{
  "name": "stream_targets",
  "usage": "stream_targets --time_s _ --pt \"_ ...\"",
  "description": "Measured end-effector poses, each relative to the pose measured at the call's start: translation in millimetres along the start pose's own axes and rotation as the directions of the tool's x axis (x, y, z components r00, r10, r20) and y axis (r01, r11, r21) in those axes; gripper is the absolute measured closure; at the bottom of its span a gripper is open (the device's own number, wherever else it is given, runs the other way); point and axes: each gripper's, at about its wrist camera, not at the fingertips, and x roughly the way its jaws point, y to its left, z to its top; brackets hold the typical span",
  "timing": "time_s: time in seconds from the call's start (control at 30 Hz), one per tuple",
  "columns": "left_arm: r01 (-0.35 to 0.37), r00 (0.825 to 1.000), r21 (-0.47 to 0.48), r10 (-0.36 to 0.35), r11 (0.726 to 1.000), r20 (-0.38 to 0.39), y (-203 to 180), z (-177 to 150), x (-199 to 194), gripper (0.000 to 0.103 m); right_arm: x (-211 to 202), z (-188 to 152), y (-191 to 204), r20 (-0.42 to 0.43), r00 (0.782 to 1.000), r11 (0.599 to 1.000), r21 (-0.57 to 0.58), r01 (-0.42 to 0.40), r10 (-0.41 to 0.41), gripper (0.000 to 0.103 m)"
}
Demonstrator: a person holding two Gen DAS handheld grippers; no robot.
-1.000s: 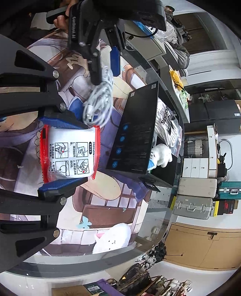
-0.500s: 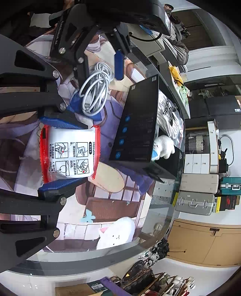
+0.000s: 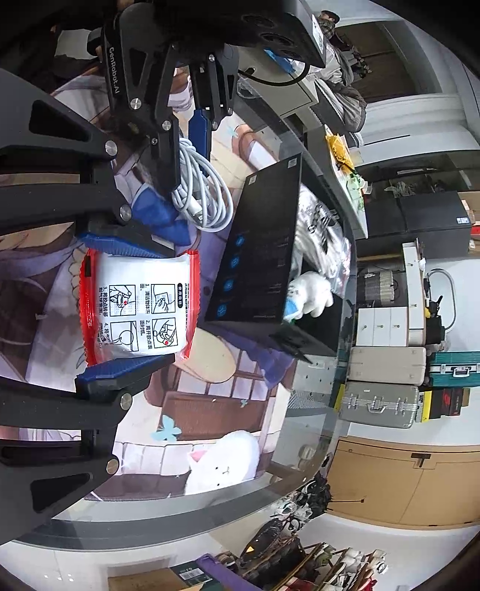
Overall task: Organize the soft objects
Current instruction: 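Grasp the white cable coil with the left gripper while the right holds the snack packet, then carry the cable coil with the left gripper while the right carries the snack packet over the box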
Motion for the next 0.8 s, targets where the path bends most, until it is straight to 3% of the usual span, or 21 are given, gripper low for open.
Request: stream_targets --time_s 0.5,0.8 --pt "-0.046 0.985 -0.127 0.066 0.991 0.161 38.6 18.6 -51.5 0.077 -30.2 30.3 24.0 0.106 0.993 0.998 -0.047 -0.038 0.043 0.055" --pt "-0.044 0.972 -0.178 0.083 0.983 0.221 56.2 40.6 -60.4 0.077 -32.9 55.2 29.3 0.139 0.989 0.998 -0.054 -0.039 0.046 0.055"
